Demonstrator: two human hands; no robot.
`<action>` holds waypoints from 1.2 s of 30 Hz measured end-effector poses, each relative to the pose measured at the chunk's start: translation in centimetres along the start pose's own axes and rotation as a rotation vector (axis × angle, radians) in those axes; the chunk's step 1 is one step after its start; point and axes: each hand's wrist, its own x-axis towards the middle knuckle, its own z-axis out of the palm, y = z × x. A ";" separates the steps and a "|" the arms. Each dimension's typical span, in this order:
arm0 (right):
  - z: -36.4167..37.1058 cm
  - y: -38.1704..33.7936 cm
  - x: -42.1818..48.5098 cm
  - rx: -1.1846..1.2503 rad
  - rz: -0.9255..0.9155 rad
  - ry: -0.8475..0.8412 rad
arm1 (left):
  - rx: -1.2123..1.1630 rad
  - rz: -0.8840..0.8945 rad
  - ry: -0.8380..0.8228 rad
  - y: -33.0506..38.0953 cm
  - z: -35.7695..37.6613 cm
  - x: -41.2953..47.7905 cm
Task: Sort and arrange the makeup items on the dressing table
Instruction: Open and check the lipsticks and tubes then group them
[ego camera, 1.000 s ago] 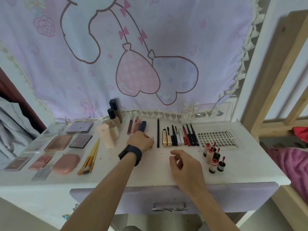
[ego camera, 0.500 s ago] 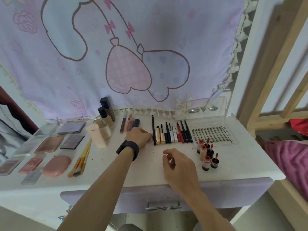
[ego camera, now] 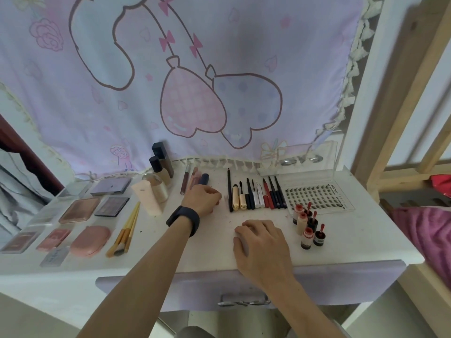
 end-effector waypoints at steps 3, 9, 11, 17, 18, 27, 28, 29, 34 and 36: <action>0.2 0.1 -0.1 -0.017 -0.011 0.009 | 0.198 0.120 0.199 -0.7 -1.0 -0.1; 0.4 0.1 -0.1 -0.031 -0.011 0.005 | 0.578 0.294 0.303 -2.0 -2.0 1.5; 0.4 0.0 -0.1 -0.031 -0.008 0.007 | 0.714 0.331 0.276 -2.0 -2.0 1.9; 0.3 0.0 0.0 -0.031 -0.010 0.003 | 0.931 0.347 0.217 -1.1 -1.2 2.3; 0.3 0.0 0.0 -0.033 -0.009 0.002 | 0.912 0.340 0.219 -0.8 -1.1 2.1; 0.3 0.0 -0.1 -0.038 -0.011 0.003 | 0.617 0.213 0.184 -0.2 -0.8 0.9; 0.3 0.0 -0.1 -0.039 -0.011 0.001 | 0.627 0.202 0.168 -0.2 -0.8 0.8; 0.3 0.0 -0.1 -0.040 -0.011 -0.002 | 0.636 0.194 0.153 -0.2 -0.7 0.8; 0.1 0.0 0.1 -0.034 -0.009 -0.019 | 0.589 0.172 0.119 -0.4 -1.1 0.2; 0.0 0.0 0.1 -0.028 -0.009 -0.017 | 0.493 0.171 0.159 -0.5 -1.5 -0.4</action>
